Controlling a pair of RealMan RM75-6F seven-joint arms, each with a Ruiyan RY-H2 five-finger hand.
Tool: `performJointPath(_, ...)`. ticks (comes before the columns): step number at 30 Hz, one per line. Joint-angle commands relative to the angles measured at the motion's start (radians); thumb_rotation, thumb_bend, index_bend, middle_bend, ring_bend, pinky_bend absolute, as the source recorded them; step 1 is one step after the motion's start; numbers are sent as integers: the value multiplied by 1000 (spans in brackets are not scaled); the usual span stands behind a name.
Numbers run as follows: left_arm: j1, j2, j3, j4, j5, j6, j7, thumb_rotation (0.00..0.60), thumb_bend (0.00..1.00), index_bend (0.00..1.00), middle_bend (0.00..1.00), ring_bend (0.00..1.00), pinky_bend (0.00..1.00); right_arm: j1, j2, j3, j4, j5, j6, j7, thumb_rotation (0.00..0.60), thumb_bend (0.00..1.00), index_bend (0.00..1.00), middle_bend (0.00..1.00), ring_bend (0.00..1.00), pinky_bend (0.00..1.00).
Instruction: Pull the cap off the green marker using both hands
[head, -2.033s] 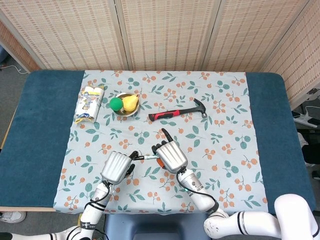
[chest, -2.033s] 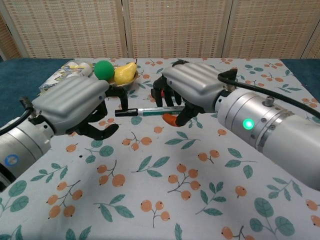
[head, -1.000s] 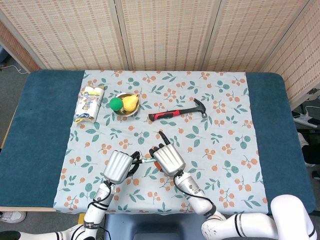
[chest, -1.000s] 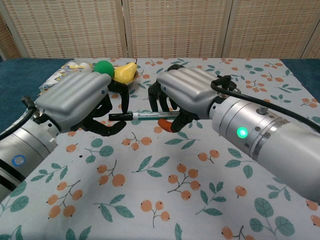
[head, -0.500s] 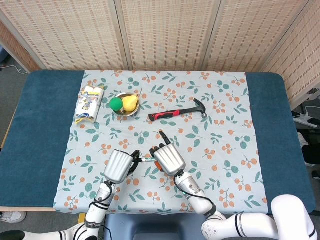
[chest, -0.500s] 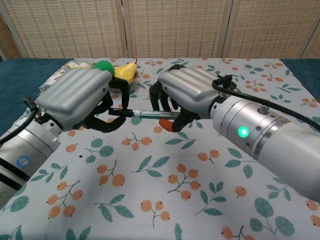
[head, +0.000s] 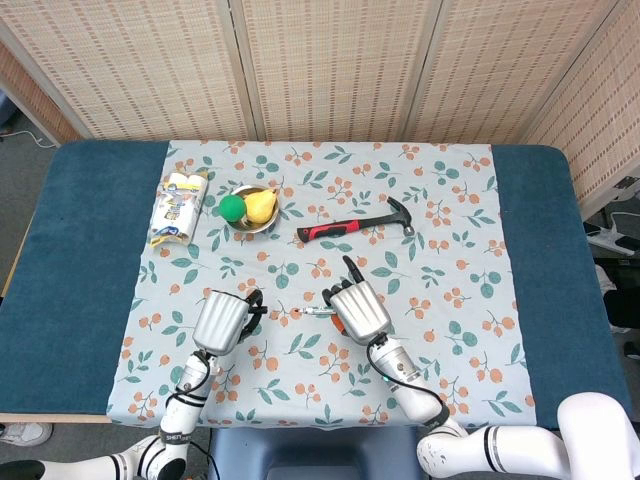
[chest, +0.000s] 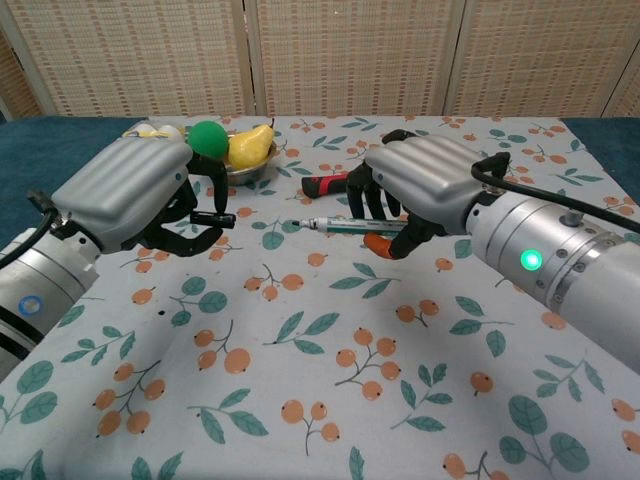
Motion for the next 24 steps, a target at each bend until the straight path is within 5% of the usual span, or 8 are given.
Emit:
performJointPath(1, -2, -11, 11, 47, -25, -38, -29, 600, 592, 712, 1000, 927, 980, -14, -27, -21, 60, -9, 3, 20, 600, 464, 848, 782, 475, 15)
performJointPath(6, -10, -28, 20, 84, -43, -73, -32, 600, 517, 635, 1000, 926, 977, -32, -75, -55, 150, -4, -25, 45, 600, 464, 694, 708, 395, 16)
performJointPath(12, -14, -8, 9, 60, -91, -116, -4, 600, 441, 451, 919, 906, 963, -35, -98, -61, 165, 32, -64, 15, 600, 464, 265, 398, 238, 16)
performJointPath(24, -5, 50, 29, 10, -92, -130, -74, 600, 367, 287, 757, 855, 928, -78, -14, -61, 2, -22, 2, 29, 600, 284, 3, 271, 179, 4)
